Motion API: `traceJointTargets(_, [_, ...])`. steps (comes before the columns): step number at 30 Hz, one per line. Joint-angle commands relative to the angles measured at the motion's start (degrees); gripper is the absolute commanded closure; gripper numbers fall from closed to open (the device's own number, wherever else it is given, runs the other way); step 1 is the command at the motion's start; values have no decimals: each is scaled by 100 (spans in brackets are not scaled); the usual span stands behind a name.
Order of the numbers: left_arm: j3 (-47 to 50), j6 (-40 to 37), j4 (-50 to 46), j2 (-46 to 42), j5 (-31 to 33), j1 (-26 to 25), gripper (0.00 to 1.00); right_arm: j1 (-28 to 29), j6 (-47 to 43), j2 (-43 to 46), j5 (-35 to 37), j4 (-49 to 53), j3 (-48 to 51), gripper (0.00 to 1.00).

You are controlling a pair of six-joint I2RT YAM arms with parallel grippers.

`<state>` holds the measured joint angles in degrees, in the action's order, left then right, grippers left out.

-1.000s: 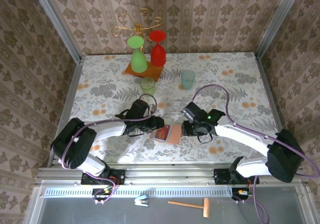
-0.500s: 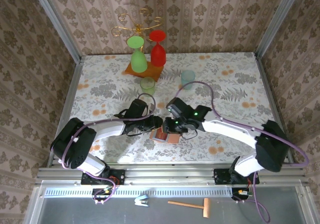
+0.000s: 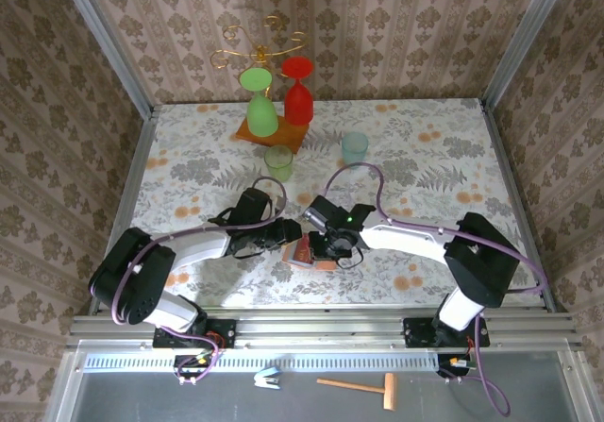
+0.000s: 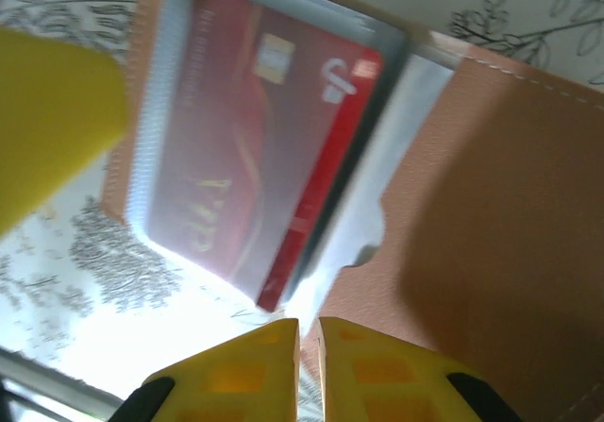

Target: Take the credit cards out of the card holder

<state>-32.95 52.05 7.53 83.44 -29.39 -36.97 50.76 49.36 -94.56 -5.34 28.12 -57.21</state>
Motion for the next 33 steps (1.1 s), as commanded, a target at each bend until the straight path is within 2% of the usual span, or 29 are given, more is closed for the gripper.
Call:
traceJointTargets(1, [154,32,198,14,-102,12,66,-94,-184,-105,169,-207,216,88])
traceJointTargets(13, [411,216,83,-317,119,-127,66,-249,-1558,-452,-75,-666,588,92])
traceJointTargets(27, [397,183,-865,-1414,561,-148,65,-12,-2783,-336,-1404,-622,649,94])
traceJointTargets(30, [322,68,-1044,-1468,561,-148,65,20,-2915,-346,-1343,-351,610,95])
traceJointTargets(33, [140,-146,-1322,-1408,549,-132,65,-4,-2889,-337,-831,34,524,95])
